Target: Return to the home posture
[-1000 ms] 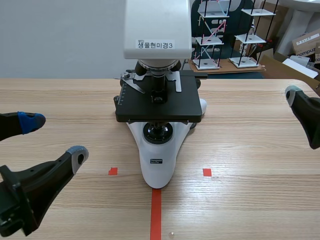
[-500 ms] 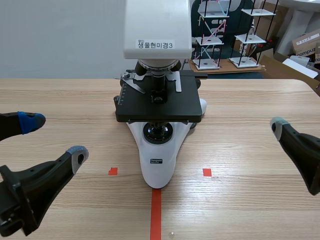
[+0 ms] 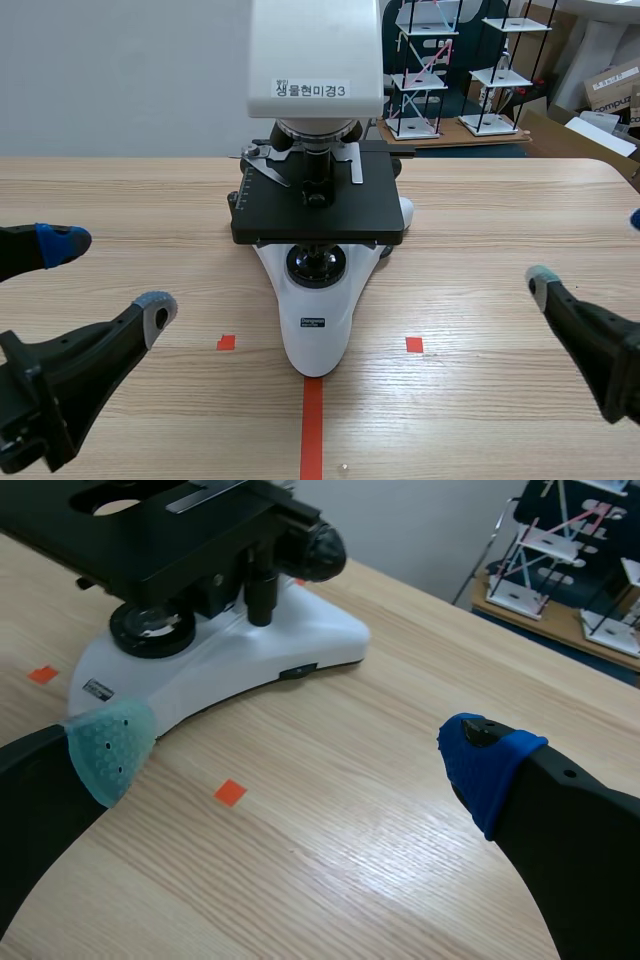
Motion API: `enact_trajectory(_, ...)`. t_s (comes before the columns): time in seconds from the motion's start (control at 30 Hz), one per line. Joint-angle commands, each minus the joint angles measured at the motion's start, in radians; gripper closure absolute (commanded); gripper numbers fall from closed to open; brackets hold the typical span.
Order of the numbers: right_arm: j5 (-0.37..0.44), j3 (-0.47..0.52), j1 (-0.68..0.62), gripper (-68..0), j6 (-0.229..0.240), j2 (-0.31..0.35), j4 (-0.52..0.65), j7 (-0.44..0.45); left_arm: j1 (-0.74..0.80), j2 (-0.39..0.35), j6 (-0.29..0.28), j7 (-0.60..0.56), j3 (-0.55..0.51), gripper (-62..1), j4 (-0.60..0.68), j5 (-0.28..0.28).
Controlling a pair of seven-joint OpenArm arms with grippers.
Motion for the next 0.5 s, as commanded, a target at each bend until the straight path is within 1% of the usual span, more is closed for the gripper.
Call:
enact_trajectory(0.0,0.0,-0.011,0.006,-62.3,-0.004,0.002,0.002,0.011,0.002,0.002,-0.002,-0.014,-0.008,-59.8,0.013,-0.009)
enact_trajectory(0.2,0.0,-0.035,0.006,-62.3,-0.004,0.002,0.002,0.007,0.002,0.002,-0.002,-0.014,-0.008,-59.8,0.013,-0.009)
enact_trajectory(0.47,0.0,-0.035,0.006,-62.3,-0.004,-0.003,0.002,0.006,0.002,0.002,-0.002,-0.014,-0.008,-59.8,0.013,-0.009)
